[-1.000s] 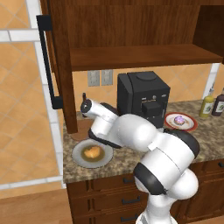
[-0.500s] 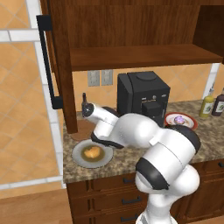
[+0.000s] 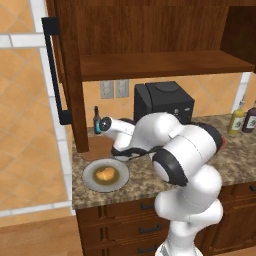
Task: From the different types of pastries on the counter, select a croissant and place it on the cutting board. Then retrieve a jar of jam from the cabinet and place it alongside the croissant on the cutting board.
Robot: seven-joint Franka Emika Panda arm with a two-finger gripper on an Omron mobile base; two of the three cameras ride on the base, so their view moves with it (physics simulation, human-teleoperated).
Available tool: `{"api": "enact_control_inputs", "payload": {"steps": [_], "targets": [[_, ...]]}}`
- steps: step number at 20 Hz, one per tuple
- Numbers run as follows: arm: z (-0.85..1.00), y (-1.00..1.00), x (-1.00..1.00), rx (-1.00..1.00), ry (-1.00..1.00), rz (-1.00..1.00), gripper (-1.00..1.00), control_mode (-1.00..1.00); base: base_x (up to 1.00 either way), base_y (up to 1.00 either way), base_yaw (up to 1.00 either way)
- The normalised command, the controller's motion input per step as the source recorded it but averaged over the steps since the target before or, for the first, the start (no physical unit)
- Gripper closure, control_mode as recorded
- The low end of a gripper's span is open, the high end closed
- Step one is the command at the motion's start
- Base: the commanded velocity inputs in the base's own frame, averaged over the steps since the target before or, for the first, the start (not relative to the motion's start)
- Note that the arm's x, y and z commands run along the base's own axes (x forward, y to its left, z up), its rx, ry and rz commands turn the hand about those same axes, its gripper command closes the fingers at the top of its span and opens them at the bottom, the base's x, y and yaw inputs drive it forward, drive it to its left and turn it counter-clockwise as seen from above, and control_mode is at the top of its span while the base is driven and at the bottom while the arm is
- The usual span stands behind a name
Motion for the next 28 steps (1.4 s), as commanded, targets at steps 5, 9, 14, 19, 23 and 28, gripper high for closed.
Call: {"api": "enact_control_inputs", "payload": {"steps": [5, 9, 14, 19, 23, 28], "targets": [[-0.51, 0.32, 0.02, 0.0, 0.01, 0.0, 1.0, -1.0, 0.0, 0.0, 0.0], [-0.18, 0.16, 0.0, 0.0, 0.01, 0.0, 1.0, -1.0, 0.0, 0.0, 0.0], [0.0, 0.0, 0.5, 0.0, 0.0, 0.0, 1.0, -1.0, 0.0, 0.0, 0.0], [-0.05, 0.0, 0.42, 0.0, -0.01, 0.0, 1.0, -1.0, 0.0, 0.0, 0.0], [-0.43, 0.16, 0.31, 0.0, -0.02, 0.0, 1.0, -1.0, 0.0, 0.0, 0.0], [-0.32, 0.17, 0.43, 0.0, -0.08, 0.0, 1.0, -1.0, 0.0, 0.0, 0.0]]}}
